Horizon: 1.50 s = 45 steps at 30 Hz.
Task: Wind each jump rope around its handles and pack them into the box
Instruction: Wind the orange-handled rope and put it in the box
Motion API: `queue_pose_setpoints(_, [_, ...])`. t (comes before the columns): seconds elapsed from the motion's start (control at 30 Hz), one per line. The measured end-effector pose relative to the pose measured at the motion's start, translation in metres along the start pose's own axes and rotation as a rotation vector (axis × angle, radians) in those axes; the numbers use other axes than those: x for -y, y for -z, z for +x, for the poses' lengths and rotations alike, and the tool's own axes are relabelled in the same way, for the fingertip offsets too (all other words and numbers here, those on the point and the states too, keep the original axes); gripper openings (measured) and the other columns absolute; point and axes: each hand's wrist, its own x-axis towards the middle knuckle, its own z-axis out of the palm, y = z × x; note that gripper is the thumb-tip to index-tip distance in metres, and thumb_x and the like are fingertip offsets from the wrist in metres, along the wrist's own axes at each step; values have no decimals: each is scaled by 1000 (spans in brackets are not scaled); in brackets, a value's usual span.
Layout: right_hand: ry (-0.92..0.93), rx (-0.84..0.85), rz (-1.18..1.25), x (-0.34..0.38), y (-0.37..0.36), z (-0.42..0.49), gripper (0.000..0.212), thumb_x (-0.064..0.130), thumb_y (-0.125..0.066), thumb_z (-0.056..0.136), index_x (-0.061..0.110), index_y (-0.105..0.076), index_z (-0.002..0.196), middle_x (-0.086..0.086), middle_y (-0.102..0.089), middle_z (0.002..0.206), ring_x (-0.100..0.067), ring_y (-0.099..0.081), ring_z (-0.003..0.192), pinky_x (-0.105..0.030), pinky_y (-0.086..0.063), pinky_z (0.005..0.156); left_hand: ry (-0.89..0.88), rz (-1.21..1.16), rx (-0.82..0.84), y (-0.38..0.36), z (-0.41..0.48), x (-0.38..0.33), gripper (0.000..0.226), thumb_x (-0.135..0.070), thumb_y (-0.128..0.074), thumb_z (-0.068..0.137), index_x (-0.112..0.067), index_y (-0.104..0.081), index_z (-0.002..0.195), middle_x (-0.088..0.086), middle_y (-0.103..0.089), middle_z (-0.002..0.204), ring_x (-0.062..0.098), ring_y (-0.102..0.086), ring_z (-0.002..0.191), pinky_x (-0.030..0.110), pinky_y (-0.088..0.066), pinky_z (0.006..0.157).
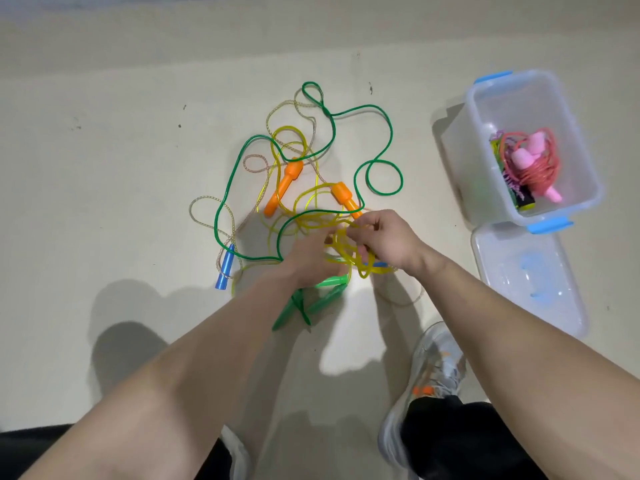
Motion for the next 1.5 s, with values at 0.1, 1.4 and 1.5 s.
queue_pose_setpoints(0.1, [34,-23,204,43,17,-18,23,12,-62,96,-2,-69,80,-4,-48,53,-10,-41,38,-18,-33,40,-99,-47,-63,5,-15,-14,100,-38,-87,68,-31,-34,152,-4,-52,139,17,-50,126,37,-43,104])
queue_pose_setpoints(1.4, [249,-347,525,188,67,-200,38,9,-41,89,18,-74,104,14,-71,84,-1,-62,76,-25,-37,75,-403,-815,-244,126,-263,-223,32,-32,-39,108,-14,-53,86,10,-75,80,30,-72,57,30,-57,50])
queue_pose_setpoints(1.5, [188,-38,497,157,38,-194,42,19,-35,84,20,-76,96,21,-75,96,15,-63,90,-31,-29,98,-401,-876,-220,136,-264,-222,30,-36,-39,107,-17,-52,87,10,-75,83,32,-73,61,36,-59,61])
